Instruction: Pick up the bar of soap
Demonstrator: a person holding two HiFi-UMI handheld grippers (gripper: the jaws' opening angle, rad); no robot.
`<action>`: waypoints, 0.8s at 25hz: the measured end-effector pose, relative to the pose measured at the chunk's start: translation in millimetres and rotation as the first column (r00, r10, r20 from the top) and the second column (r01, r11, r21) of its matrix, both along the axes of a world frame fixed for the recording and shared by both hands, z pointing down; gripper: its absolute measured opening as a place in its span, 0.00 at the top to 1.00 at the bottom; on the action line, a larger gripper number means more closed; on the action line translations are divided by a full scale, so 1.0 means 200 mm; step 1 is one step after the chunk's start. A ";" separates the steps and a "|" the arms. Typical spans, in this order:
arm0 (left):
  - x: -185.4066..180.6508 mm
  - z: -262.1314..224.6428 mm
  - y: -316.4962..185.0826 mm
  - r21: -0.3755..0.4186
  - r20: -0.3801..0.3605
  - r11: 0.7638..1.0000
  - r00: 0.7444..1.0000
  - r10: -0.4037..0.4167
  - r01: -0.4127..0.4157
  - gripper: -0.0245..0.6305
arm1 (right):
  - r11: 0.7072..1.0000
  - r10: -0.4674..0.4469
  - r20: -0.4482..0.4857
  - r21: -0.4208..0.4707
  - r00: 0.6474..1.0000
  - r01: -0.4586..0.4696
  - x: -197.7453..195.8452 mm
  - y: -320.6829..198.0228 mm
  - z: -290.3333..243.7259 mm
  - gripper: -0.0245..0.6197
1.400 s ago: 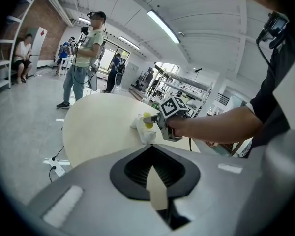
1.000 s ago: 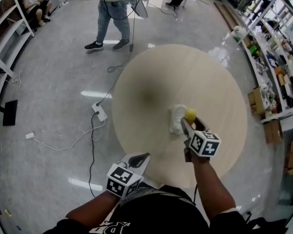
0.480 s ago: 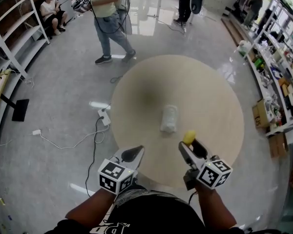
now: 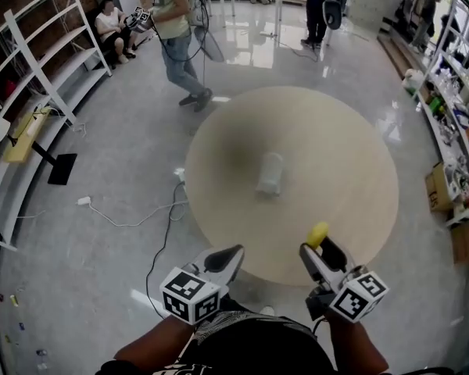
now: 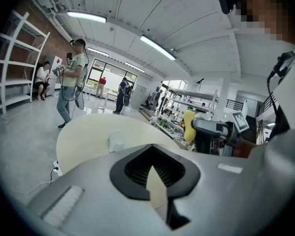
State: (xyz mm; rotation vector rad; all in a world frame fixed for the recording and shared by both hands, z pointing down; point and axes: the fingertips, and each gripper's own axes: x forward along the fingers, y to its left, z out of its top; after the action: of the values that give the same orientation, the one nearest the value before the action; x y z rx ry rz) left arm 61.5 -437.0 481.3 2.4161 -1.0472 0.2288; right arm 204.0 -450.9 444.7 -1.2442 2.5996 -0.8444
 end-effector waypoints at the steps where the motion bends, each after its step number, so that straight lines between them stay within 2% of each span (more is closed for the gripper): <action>1: 0.01 -0.01 0.05 0.009 0.005 1.000 1.000 -0.011 0.011 0.95 | 1.000 -0.009 0.011 -0.008 1.000 0.009 0.02 0.04 0.01 0.55; 5: 0.06 -0.05 0.20 0.025 0.036 0.999 0.998 -0.043 0.042 0.95 | 0.999 -0.024 0.061 -0.037 0.998 0.026 0.13 0.18 0.01 0.55; 7: 0.05 -0.07 0.25 0.028 0.051 0.999 0.998 -0.039 0.038 0.95 | 0.999 -0.023 0.057 -0.027 0.998 0.024 0.15 0.23 -0.01 0.55; 12: -0.03 -0.15 0.23 0.070 0.067 0.997 0.998 -0.019 0.015 0.95 | 1.000 0.011 0.032 0.021 0.999 -0.012 0.10 0.30 -0.06 0.55; 15: -0.03 -0.20 0.24 0.078 0.058 0.997 0.998 0.023 -0.027 0.95 | 0.999 0.051 0.061 0.007 0.997 -0.051 0.09 0.32 -0.07 0.55; 20: -0.15 -0.19 0.27 0.070 0.060 0.995 0.996 0.061 -0.065 0.95 | 0.996 0.090 0.100 -0.003 0.991 -0.090 -0.02 0.35 -0.10 0.55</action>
State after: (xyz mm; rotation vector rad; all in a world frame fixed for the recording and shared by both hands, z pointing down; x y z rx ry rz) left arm 31.2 -383.7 442.6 2.5239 -1.0218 0.2890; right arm 199.0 -380.1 424.5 -1.2736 2.4459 -0.8641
